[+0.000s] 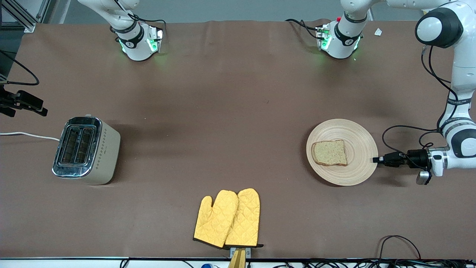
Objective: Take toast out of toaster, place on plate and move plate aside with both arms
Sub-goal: 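Slide the plate with toast away from the toaster using the left gripper, then open the left gripper and release the plate rim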
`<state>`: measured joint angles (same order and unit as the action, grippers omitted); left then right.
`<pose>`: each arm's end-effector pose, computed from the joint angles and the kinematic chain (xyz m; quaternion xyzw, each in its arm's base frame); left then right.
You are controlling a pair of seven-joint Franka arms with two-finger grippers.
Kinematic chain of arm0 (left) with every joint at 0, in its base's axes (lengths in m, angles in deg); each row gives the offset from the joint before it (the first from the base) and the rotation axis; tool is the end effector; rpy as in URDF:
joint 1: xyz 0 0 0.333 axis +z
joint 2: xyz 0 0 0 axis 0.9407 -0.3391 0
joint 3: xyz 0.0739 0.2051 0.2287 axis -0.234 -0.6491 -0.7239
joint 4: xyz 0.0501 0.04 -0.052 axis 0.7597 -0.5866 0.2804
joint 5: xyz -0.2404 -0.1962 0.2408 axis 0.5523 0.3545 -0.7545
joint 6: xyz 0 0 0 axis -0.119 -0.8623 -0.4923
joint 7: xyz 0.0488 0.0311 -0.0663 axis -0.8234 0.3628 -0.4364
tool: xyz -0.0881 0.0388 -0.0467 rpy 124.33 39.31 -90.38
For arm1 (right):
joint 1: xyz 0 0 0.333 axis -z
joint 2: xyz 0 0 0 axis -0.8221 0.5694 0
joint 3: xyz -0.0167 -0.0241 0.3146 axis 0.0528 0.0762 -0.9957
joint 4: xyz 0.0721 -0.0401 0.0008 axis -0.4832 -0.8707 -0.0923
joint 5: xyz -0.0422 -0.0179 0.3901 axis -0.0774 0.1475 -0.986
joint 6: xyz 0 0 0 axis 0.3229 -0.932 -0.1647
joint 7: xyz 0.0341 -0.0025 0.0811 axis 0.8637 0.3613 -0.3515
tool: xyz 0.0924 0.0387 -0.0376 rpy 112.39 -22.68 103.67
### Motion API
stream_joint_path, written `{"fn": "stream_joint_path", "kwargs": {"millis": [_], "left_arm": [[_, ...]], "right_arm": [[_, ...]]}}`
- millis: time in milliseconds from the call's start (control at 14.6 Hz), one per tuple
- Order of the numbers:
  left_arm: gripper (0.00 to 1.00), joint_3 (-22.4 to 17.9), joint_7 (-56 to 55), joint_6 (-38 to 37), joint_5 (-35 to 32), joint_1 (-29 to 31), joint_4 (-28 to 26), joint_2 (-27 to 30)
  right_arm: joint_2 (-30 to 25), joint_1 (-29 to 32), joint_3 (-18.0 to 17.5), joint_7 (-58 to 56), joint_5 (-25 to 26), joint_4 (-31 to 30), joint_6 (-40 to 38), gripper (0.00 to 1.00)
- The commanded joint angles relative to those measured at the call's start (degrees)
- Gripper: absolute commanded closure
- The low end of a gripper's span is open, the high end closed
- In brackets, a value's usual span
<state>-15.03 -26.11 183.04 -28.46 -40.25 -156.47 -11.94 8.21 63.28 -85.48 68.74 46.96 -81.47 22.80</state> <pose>0.6461 0.1911 0.1417 0.8508 -0.0744 0.0070 0.5202 0.5710 -0.0672 0.6011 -1.0000 -0.0014 -0.0050 0.0080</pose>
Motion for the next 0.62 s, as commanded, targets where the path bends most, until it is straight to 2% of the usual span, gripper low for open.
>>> {"fn": "stream_joint_path", "kwargs": {"millis": [0, 69, 274, 549], "left_arm": [[0.0, 0.1, -0.7, -1.5, -0.3, 0.2, 1.5, 1.7], [0.0, 0.0, -1.1, -1.6, -1.5, -0.1, 1.8, 2.8], [0.0, 1.5, -5.9, -1.6, -11.4, -2.1, 3.8, 8.9], [0.0, 1.7, -20.4, -1.5, -24.9, -13.1, 4.3, 21.7]], "right_arm": [[0.2, 0.5, -0.4, 0.2, 0.0, 0.7, -0.7, 0.0], [0.2, 0.5, -0.4, 0.2, 0.0, 0.7, -0.8, 0.0], [0.2, 0.3, -0.4, 0.3, 0.0, 0.8, -0.9, 0.0], [0.2, -0.8, -0.5, 0.6, 0.2, 0.8, -0.5, 0.0]]}}
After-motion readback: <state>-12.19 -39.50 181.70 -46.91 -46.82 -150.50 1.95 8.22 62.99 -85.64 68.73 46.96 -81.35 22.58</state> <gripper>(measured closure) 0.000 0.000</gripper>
